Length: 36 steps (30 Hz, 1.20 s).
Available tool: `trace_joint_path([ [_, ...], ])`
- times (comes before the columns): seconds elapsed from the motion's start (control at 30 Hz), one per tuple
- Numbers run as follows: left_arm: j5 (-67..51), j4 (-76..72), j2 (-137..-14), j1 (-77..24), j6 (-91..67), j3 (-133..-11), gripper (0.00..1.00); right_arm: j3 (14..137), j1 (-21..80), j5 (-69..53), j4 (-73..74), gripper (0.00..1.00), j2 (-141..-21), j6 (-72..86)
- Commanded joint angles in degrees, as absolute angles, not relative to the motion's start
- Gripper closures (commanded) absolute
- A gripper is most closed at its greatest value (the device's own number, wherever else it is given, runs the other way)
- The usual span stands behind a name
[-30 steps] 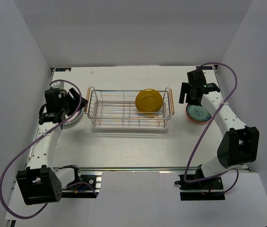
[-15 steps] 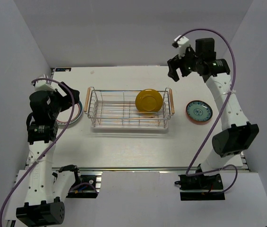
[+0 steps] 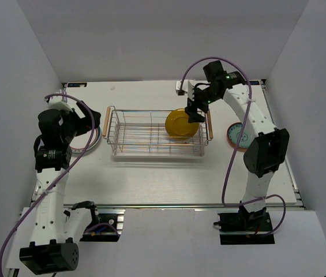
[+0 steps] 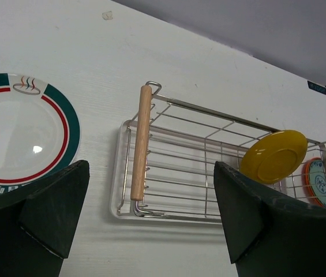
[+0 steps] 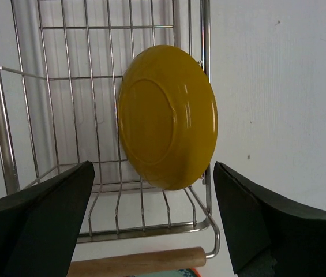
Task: Unload the plates from the dish rack
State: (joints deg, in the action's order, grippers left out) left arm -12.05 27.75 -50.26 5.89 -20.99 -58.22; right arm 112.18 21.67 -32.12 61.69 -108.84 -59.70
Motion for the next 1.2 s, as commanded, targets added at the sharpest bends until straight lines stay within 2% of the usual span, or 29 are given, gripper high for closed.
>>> trace_joint_path([
  [0.0,-14.1,27.1,-50.9,6.2,-20.2,-57.3,0.02,114.0,22.3,-33.0,63.3,0.11,-110.0,-65.3],
  [0.3,-12.3,27.4,-51.2,6.2,-20.5,-57.1,0.02,109.9,23.5,-28.3,53.0,0.11,-112.8,-60.7],
  [0.57,-12.0,27.3,-52.0,6.2,-21.1,-56.9,0.02,108.0,24.0,-33.4,54.2,0.11,-113.2,-61.8],
  [1.17,-12.7,26.7,-50.9,6.2,-20.9,-56.1,0.02,106.4,25.8,-36.3,61.4,0.11,-111.6,-65.9],
])
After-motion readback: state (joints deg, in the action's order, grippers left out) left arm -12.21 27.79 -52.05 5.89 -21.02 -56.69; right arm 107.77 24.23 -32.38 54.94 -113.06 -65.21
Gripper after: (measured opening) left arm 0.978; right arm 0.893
